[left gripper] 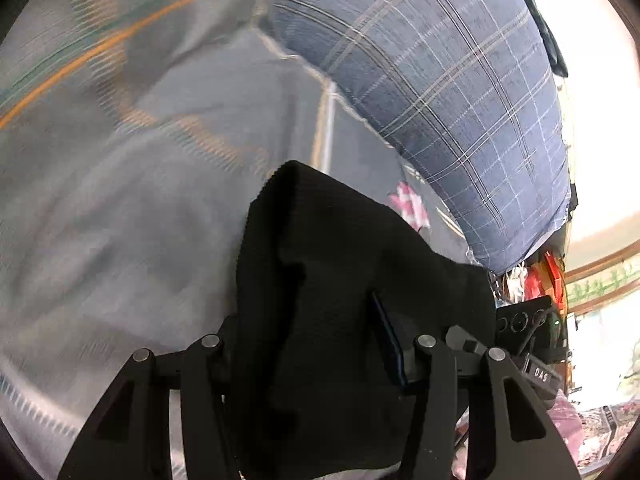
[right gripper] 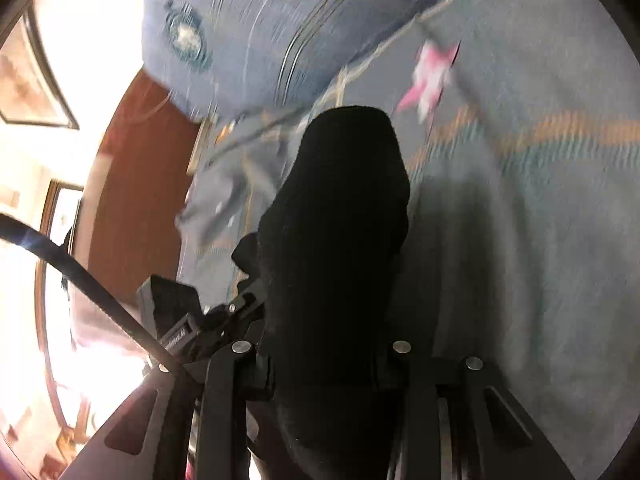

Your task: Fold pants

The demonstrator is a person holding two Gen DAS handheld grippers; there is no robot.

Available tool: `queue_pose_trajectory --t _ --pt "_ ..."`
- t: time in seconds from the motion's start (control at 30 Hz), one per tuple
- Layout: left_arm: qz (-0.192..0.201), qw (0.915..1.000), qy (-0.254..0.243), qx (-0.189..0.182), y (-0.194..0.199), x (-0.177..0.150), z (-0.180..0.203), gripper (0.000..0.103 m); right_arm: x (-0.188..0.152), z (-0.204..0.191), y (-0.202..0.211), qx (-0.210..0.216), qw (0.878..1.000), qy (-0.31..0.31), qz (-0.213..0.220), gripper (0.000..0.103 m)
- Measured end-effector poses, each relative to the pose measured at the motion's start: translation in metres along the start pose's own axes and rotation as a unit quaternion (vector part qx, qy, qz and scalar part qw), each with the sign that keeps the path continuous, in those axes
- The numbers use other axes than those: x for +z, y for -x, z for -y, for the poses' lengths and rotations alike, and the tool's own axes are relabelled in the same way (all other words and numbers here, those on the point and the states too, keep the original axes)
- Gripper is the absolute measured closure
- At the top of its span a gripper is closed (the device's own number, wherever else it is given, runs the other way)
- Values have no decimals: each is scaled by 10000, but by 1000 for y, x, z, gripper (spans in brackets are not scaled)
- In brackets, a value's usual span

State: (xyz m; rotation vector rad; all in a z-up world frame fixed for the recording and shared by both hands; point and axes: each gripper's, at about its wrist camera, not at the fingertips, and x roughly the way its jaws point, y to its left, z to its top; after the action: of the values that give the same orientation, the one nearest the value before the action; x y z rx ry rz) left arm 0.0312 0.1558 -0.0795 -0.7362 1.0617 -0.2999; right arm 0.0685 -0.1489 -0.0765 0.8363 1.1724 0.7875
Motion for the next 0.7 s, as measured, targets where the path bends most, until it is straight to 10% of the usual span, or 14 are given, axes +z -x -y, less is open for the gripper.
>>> queue_pose_trajectory --t 0.4,0.7 --pt "546 9981 67 275 91 -69 -21 52 -103 -28 -34 555 9918 389 -1087 68" --pt "768 9913 -1055 -183 60 -19 82 52 -59 -51 38 508 9952 830 110 68"
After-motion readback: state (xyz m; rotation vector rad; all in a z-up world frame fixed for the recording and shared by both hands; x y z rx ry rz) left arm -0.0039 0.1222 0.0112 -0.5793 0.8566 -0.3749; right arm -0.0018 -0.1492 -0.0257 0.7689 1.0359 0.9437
